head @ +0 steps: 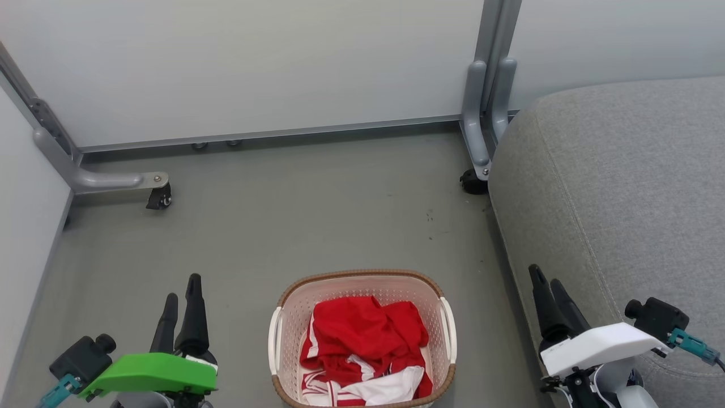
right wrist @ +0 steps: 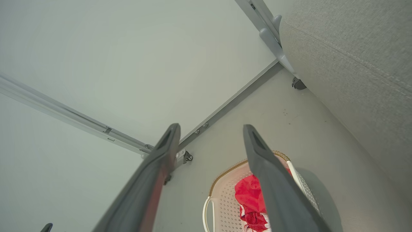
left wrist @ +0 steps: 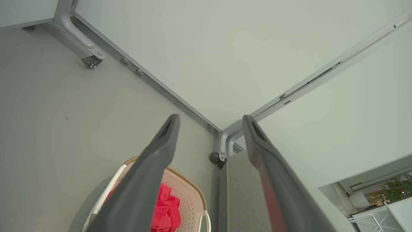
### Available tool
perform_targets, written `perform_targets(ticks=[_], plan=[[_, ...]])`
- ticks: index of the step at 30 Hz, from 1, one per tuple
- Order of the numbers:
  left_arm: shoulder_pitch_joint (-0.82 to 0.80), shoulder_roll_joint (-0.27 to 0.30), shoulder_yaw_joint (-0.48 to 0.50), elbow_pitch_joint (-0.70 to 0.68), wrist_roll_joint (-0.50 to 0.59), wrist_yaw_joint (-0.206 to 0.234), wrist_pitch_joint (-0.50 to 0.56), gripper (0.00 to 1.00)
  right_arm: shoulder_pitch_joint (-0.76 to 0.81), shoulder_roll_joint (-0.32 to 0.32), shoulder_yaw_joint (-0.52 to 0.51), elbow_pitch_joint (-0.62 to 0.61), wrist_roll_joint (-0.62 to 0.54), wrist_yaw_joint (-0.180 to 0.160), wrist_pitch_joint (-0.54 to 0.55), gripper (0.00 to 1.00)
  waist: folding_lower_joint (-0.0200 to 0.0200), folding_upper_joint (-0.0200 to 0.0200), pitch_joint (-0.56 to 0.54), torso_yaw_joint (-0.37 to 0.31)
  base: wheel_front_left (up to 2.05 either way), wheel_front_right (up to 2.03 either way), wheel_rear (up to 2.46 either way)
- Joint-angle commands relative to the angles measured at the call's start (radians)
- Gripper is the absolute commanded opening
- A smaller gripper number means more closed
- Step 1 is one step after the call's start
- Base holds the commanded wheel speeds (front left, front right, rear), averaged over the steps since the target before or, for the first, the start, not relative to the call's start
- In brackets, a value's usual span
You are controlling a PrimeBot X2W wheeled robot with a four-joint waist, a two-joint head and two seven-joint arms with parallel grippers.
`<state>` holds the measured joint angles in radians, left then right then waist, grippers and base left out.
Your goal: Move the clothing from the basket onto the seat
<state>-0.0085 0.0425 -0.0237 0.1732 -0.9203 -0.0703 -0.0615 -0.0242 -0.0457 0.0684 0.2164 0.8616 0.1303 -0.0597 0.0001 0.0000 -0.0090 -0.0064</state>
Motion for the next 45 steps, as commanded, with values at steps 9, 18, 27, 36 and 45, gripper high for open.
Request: perform_targets(ticks=[9,18,27,36,45], plan=[[0.014,0.006,-0.036,-0.029,0.163,0.027,-0.035,1.00,0.011,-0.009,0.034,-0.025,-0.156,0.000,-0.037,1.00,-0.0001,0.0000,-0.003,0.000,0.00,0.00,0.00],[0.027,0.007,-0.057,-0.050,0.264,0.040,-0.062,1.00,0.018,-0.008,0.046,-0.033,-0.271,0.000,-0.064,1.00,-0.0001,0.0000,-0.002,-0.001,0.00,0.00,0.00],[0.041,0.008,-0.063,-0.031,0.317,0.012,-0.086,1.00,0.028,-0.005,0.063,-0.040,-0.377,0.000,-0.088,1.00,-0.0001,0.0000,-0.002,-0.006,0.00,0.00,0.00],[0.041,0.008,-0.088,-0.028,0.405,0.050,-0.109,1.00,0.035,-0.004,0.075,-0.048,-0.480,0.000,-0.112,1.00,-0.0001,0.0000,0.000,-0.007,0.00,0.00,0.00],[0.051,0.009,-0.108,-0.051,0.491,0.054,-0.129,1.00,0.041,-0.004,0.093,-0.057,-0.564,0.000,-0.132,1.00,-0.0001,0.0000,0.001,-0.007,0.00,0.00,0.00]])
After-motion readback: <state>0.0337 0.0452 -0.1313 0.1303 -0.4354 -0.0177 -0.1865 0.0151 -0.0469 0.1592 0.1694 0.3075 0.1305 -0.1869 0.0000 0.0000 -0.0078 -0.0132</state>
